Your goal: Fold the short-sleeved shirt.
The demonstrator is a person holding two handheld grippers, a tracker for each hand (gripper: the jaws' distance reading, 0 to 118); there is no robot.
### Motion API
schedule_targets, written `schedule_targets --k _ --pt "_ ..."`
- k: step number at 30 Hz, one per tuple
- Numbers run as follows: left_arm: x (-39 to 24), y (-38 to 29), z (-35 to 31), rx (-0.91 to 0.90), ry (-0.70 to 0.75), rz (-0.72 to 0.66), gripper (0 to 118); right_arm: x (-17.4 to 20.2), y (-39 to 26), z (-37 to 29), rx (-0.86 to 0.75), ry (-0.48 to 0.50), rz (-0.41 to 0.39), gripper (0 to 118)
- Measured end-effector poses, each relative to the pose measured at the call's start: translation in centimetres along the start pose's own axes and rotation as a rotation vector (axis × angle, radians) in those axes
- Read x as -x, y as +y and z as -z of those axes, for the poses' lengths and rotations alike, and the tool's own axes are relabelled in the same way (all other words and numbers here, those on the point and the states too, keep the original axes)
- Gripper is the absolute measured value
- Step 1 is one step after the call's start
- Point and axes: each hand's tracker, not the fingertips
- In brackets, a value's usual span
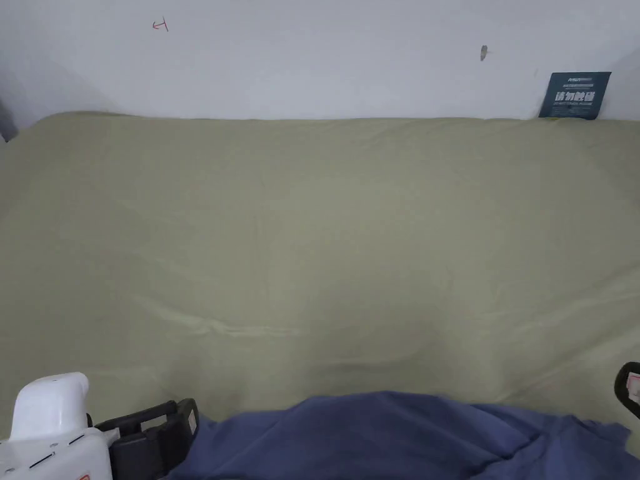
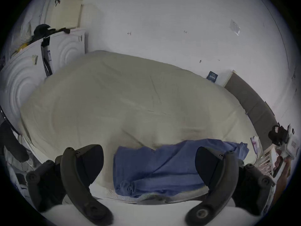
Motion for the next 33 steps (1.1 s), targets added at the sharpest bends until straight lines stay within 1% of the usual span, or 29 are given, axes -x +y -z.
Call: schedule_targets --k 1,2,3,4,5,6,7,8,9,10,12,14,16,21,22,23,24,25,26,27,28,30,33 --pt "0.2 -0.1 0.1 0.003 0.009 -0.026 115 0.8 -0.4 0.1 0.001 0.007 -0.022 92" --pt "0.6 -0.2 0.2 0.006 0.009 -0.025 112 1.5 -0.7 0.1 0.001 0.018 -0.057 84" --pt "-0.3 -0.5 -0.4 0.005 0.011 -0.032 100 2.3 -1.2 -0.1 -0.002 0.035 -0.103 58" --pt "-0.3 -0.8 -0.6 -0.025 0.06 -0.063 55 3.3 -1.6 -0.1 -0.033 0.016 -0.168 1" --pt "-0.3 -0.8 -0.5 -0.025 0.091 -0.065 1 4.1 -2.0 0.1 -0.039 -0.018 -0.231 1" --pt "-0.2 -1.0 -0.1 -0.01 0.126 -0.06 0 5.1 -2.0 -0.2 -0.079 -0.106 -0.28 1" --pt "-0.1 -0.9 -0.4 -0.041 0.169 -0.063 0 5.5 -1.9 0.1 -0.007 -0.02 -0.275 1" --pt "0.0 -0.8 -0.5 -0.037 0.169 -0.042 0 4.9 -2.5 0.4 0.009 0.053 -0.245 1" --pt "0.4 -0.6 -0.7 -0.028 0.143 -0.048 0 5.2 -2.7 0.3 -0.007 0.064 -0.216 1" --pt "0.6 -0.5 -0.8 -0.022 0.138 -0.055 0 5.5 -2.6 0.2 -0.013 0.053 -0.218 1" --pt "0.7 -1.1 -0.9 -0.012 0.143 -0.058 0 5.8 -3.1 0.5 0.001 0.075 -0.237 1" --pt "0.5 -1.3 -0.8 0.007 0.179 0.002 0 6.3 -3.2 0.4 -0.002 0.077 -0.245 1" --pt "0.5 -1.6 -0.2 0.033 0.175 0.011 0 6.6 -3.8 0.6 0.011 0.105 -0.248 1" --pt "2.3 -1.9 2.4 0.195 0.067 -0.054 0 7.2 -4.3 0.7 0.019 0.13 -0.277 1" --pt "3.0 -2.0 2.7 0.219 0.035 -0.093 0 7.3 -4.2 0.6 0.021 0.137 -0.283 1" --pt "3.9 -1.8 3.2 0.221 -0.039 -0.129 0 7.4 -4.1 0.5 0.021 0.137 -0.286 1" --pt "4.8 -1.6 3.8 0.247 -0.107 -0.162 5 7.3 -4.2 0.6 0.02 0.135 -0.29 1" --pt "5.7 -1.5 4.7 0.295 -0.151 -0.204 54 7.2 -4.2 0.6 0.021 0.135 -0.294 1" --pt "6.4 -1.6 5.5 0.373 -0.162 -0.221 105 7.2 -4.1 0.5 0.024 0.137 -0.296 1" --pt "7.0 -1.7 6.0 0.417 -0.164 -0.238 118 7.3 -4.0 0.4 0.028 0.135 -0.299 1" --pt "7.7 -1.4 5.8 0.359 -0.143 -0.249 112 7.2 -4.2 0.6 0.032 0.134 -0.303 1" --pt "8.4 -1.1 6.3 0.408 -0.163 -0.259 113 7.4 -4.2 0.6 0.037 0.132 -0.307 1" --pt "10.3 -2.0 10.1 0.465 -0.194 -0.242 113 7.9 -4.4 0.8 0.05 0.136 -0.295 1"
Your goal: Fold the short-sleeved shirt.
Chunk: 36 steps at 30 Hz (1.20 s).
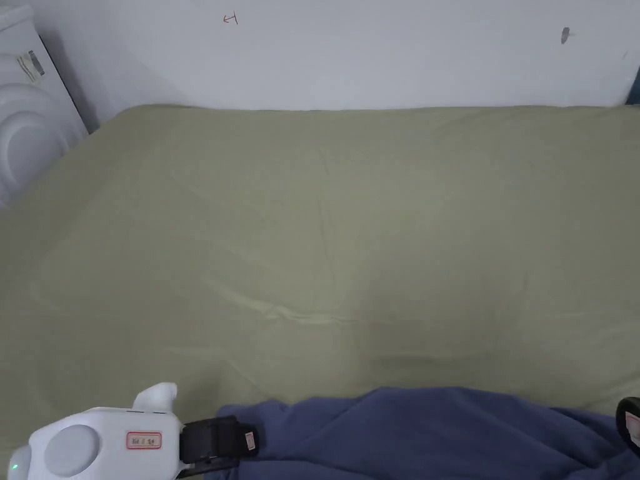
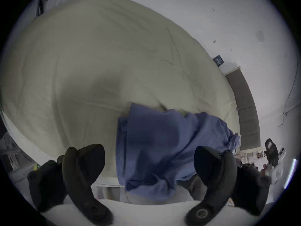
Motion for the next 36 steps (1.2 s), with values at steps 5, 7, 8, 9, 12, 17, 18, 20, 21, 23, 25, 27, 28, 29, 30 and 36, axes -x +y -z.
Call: schedule_targets --k 5,7,8,9,12,17,18,20,21,23,25,27,28,29,30,36 --pt "0.4 0.9 5.4 0.082 0.089 0.124 118 0.8 -0.1 0.8 0.028 0.014 0.033 1" --pt "-3.9 -0.1 3.7 0.083 0.093 0.162 118 0.8 -0.4 1.0 0.039 0.016 0.034 1" --pt "-4.4 -0.3 3.6 0.087 0.082 0.177 118 0.7 -0.6 1.2 0.047 0.015 0.035 1" --pt "-5.0 -0.5 3.4 0.086 0.06 0.185 111 0.8 -0.7 1.3 0.057 0.013 0.036 1" --pt "-5.9 0.0 1.3 0.01 0.115 0.229 7 0.7 -1.2 1.7 0.078 0.009 0.034 1" --pt "-5.2 1.7 0.4 -0.015 0.039 0.165 7 0.8 -1.5 2.0 0.097 0.035 0.06 1" --pt "-4.4 2.1 0.6 -0.027 0.042 0.159 7 0.9 -1.6 2.2 0.103 0.044 0.063 1" --pt "-3.6 3.0 -0.3 -0.057 0.021 0.137 7 1.0 -1.7 2.6 0.107 0.05 0.06 1" --pt "-3.2 3.5 -0.7 -0.067 0.017 0.131 7 1.1 -1.8 2.7 0.111 0.053 0.059 1" --pt "-3.6 3.2 -1.1 -0.07 0.015 0.129 7 1.3 -1.8 2.9 0.113 0.058 0.058 1" --pt "-3.4 3.8 -1.6 -0.084 0.034 0.13 7 1.4 -1.8 2.9 0.106 0.068 0.068 1" --pt "-5.7 2.7 -2.9 -0.095 0.059 0.128 7 1.3 -1.7 2.9 0.101 0.065 0.071 1" --pt "-5.8 3.0 -3.4 -0.108 0.065 0.118 7 1.2 -1.7 2.8 0.099 0.061 0.07 1" --pt "-5.9 3.2 -3.9 -0.117 0.067 0.106 7 1.2 -1.7 2.8 0.098 0.058 0.07 1" --pt "-5.7 3.9 -4.2 -0.126 0.079 0.102 7 1.0 -1.7 2.8 0.098 0.054 0.072 1" --pt "-8.0 4.3 -6.2 -0.124 0.149 0.112 7 -0.2 -1.6 2.3 0.093 0.034 0.097 1"
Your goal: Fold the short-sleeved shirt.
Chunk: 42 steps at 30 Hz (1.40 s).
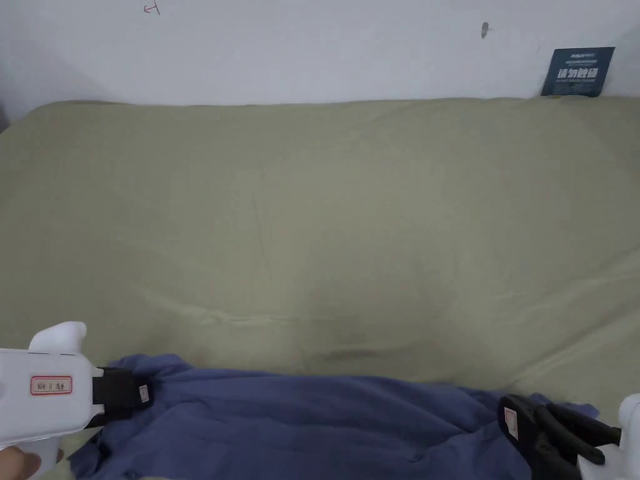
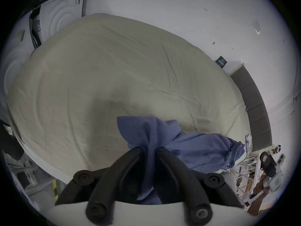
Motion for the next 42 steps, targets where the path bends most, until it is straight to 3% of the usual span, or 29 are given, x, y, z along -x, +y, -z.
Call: schedule_targets --k 3,9,18,25,26,28,29,34,40,41,42 --pt "-3.0 -0.1 -0.8 0.0 0.043 0.046 7 -0.4 -0.1 -0.1 0.0 -0.006 0.008 1" --pt "-10.2 -0.7 -0.3 0.047 -0.057 0.044 7 -1.2 -0.3 -0.6 -0.004 -0.018 0.012 1" --pt "-19.2 -2.8 7.5 0.107 -0.112 0.137 7 -2.7 -0.4 -1.9 -0.008 -0.034 0.032 1" --pt "-20.9 -4.1 11.8 0.162 -0.13 0.108 10 -3.8 -0.6 -2.4 -0.011 -0.042 0.049 1" --pt "-21.0 -4.4 11.9 0.158 -0.131 0.105 19 -3.8 -0.6 -2.4 -0.01 -0.042 0.054 1" --pt "-20.8 -4.4 12.0 0.144 -0.192 0.08 95 -3.7 -0.7 -2.4 -0.007 -0.04 0.061 1" --pt "-20.5 -4.3 11.9 0.152 -0.239 0.052 117 -3.7 -0.7 -2.3 -0.007 -0.038 0.062 1" --pt "-19.1 -2.9 7.6 0.056 -0.486 -0.089 118 -3.2 -0.8 -2.0 -0.002 -0.026 0.043 1" --pt "-17.3 -2.1 3.0 -0.126 -0.211 0.04 118 -2.8 -0.7 -2.1 -0.008 -0.006 0.043 1" --pt "-17.2 -2.3 2.8 -0.131 -0.164 0.066 115 -2.8 -0.7 -2.1 -0.008 -0.004 0.042 1" --pt "-16.8 -2.6 3.0 -0.154 -0.136 0.099 96 -2.8 -0.7 -2.1 -0.008 -0.001 0.041 1"
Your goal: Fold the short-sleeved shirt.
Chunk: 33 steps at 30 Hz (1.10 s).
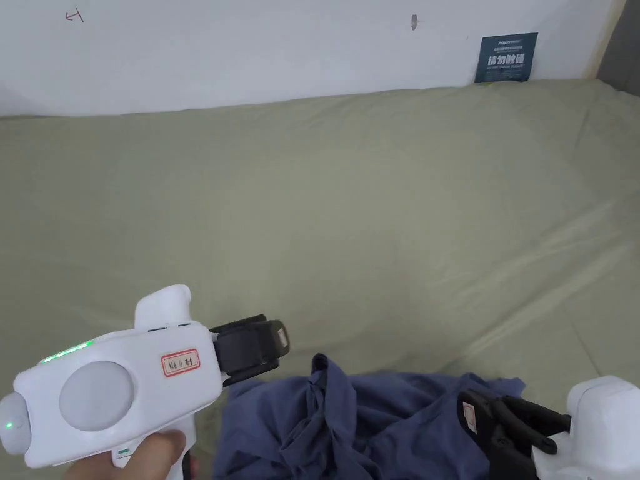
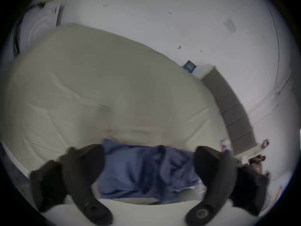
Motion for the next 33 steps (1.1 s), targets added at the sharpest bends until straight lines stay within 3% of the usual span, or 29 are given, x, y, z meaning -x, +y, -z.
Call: schedule_targets --k 1,2,5,13,26,33 --pt "0.0 -0.3 0.0 -0.017 0.036 0.023 60 0.0 0.0 0.0 0.0 0.001 -0.001 1" --pt "-0.2 -0.7 0.8 -0.007 0.109 0.053 2 0.1 0.0 0.0 0.0 0.0 -0.002 1" --pt "-0.4 -2.8 3.5 0.012 0.217 0.175 0 0.1 -0.1 -0.1 -0.002 0.002 0.0 1" --pt "-3.4 -7.1 9.1 0.105 0.237 0.26 0 -0.5 0.1 -0.8 -0.005 -0.015 0.003 1" --pt "-13.2 -11.9 12.9 0.179 0.076 0.407 0 -2.2 0.0 -1.8 -0.011 -0.061 0.022 1" --pt "-15.1 -12.4 12.3 0.204 -0.082 0.386 0 -2.2 0.4 -2.4 -0.036 -0.061 0.02 1"
